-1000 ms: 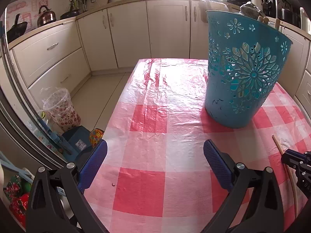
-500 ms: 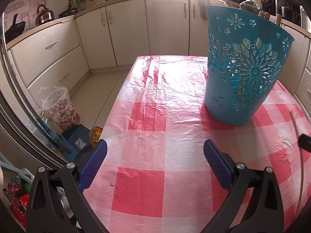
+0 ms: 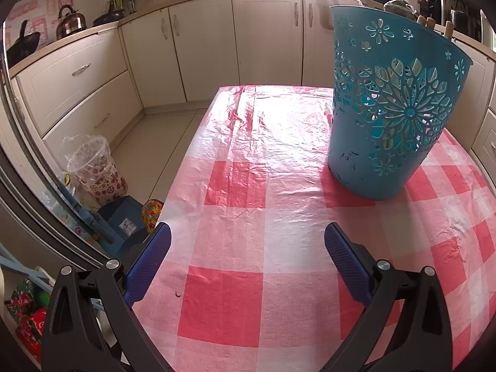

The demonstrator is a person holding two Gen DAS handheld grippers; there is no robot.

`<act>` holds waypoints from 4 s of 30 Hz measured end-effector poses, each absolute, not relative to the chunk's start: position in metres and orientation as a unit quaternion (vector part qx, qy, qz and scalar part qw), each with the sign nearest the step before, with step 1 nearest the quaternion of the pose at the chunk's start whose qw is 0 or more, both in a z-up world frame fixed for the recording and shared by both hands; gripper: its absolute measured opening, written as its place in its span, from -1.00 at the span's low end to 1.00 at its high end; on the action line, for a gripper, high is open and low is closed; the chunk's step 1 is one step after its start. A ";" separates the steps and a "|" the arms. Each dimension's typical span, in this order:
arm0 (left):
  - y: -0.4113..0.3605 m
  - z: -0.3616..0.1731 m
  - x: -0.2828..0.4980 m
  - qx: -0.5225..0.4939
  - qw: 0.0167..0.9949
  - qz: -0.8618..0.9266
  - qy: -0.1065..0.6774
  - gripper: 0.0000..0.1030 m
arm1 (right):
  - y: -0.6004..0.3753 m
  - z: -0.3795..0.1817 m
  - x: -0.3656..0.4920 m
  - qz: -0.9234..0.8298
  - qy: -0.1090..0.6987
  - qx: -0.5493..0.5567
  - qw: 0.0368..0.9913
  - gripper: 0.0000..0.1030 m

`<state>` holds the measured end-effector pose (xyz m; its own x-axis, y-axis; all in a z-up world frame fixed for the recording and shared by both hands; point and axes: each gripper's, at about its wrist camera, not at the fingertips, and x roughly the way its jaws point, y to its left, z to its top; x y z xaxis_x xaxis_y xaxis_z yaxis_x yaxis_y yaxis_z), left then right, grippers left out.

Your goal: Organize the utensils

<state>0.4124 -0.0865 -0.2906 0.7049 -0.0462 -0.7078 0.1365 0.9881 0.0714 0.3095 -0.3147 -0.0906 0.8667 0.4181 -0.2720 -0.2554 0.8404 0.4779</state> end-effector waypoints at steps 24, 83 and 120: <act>-0.085 -0.290 0.413 0.054 0.921 -0.058 0.382 0.85 | -0.284 -0.132 0.388 0.058 0.152 0.094 0.982 -0.89; -0.048 -0.029 0.070 0.043 0.964 -0.040 0.259 0.85 | -0.227 -0.041 -0.016 0.065 0.203 0.173 0.962 0.86; -0.025 -0.016 0.055 0.011 0.973 -0.028 0.230 0.85 | -0.200 -0.033 -0.029 0.031 0.162 0.118 0.979 0.86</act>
<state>0.0549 -0.0255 -0.0159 0.8929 -0.0488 -0.4476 0.0586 0.9982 0.0080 -0.0289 -0.2004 -0.0329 0.9459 0.0982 -0.3093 -0.0222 0.9705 0.2402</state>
